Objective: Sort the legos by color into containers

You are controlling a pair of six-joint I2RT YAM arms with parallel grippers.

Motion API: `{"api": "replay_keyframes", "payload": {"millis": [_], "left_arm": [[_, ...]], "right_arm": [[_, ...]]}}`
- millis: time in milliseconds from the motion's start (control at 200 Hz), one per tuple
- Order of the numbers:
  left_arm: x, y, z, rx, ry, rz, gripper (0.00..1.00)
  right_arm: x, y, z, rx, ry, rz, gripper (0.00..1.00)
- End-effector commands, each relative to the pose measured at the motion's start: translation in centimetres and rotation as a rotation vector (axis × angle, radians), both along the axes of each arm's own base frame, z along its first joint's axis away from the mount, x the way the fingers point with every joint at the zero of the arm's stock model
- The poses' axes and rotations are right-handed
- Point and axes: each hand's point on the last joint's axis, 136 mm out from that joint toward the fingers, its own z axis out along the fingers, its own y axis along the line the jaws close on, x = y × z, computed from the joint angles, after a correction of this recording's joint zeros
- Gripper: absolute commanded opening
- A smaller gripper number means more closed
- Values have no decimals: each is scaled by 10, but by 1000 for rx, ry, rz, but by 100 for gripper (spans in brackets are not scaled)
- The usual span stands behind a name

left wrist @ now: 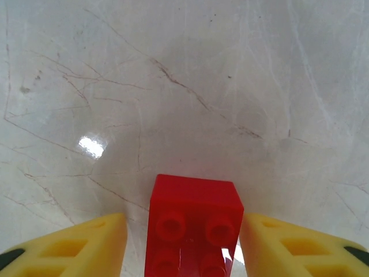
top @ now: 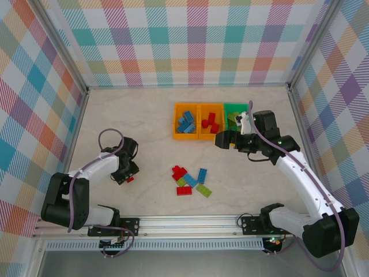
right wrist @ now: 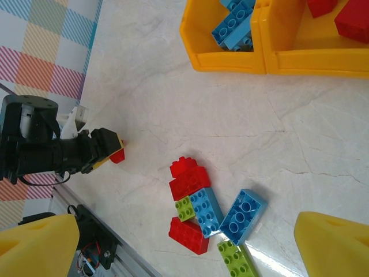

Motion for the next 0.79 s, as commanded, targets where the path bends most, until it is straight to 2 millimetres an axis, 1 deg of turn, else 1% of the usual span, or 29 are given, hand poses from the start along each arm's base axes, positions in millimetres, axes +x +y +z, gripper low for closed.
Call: {"api": "replay_keyframes", "payload": {"millis": [0, 95, 150, 190, 225, 270, 350, 445, 490, 555, 650, 750, 790], "left_arm": [[2, 4, -1, 8, -18, 10, 48], [2, 3, 1, 3, -30, -10, 39], [9, -10, 3, -63, -66, -90, 33], [15, -20, 10, -109, -104, -128, 30], [20, -28, 20, -151, -144, -150, 29], [30, -41, 37, -199, -210, -194, 28], [49, -66, 81, -231, -345, -296, 26], [67, -106, 130, -241, -478, -446, 26], [75, -127, 147, -245, -521, -510, 26], [88, -157, 165, -237, -566, -595, 26], [108, -199, 178, -204, -598, -688, 26], [132, -246, 186, -196, -625, -758, 26], [142, -264, 186, -206, -634, -777, 26]], "right_arm": [[-5, 2, 4, 33, 5, 12, 96], [-5, 6, 7, 50, 5, 25, 97], [-5, 8, 8, 56, 4, 33, 96], [-5, 9, 9, 60, 2, 42, 95], [-6, 11, 11, 67, 2, 52, 94], [-8, 15, 13, 80, 0, 72, 95], [-11, 21, 18, 99, -4, 103, 94], [-12, 25, 21, 108, -14, 120, 94], [-12, 25, 22, 105, -17, 118, 95], [-11, 24, 21, 97, -18, 106, 94], [-12, 22, 22, 84, -17, 93, 95], [-16, 17, 24, 70, -21, 80, 95], [-18, 15, 24, 62, -21, 73, 95]]}}
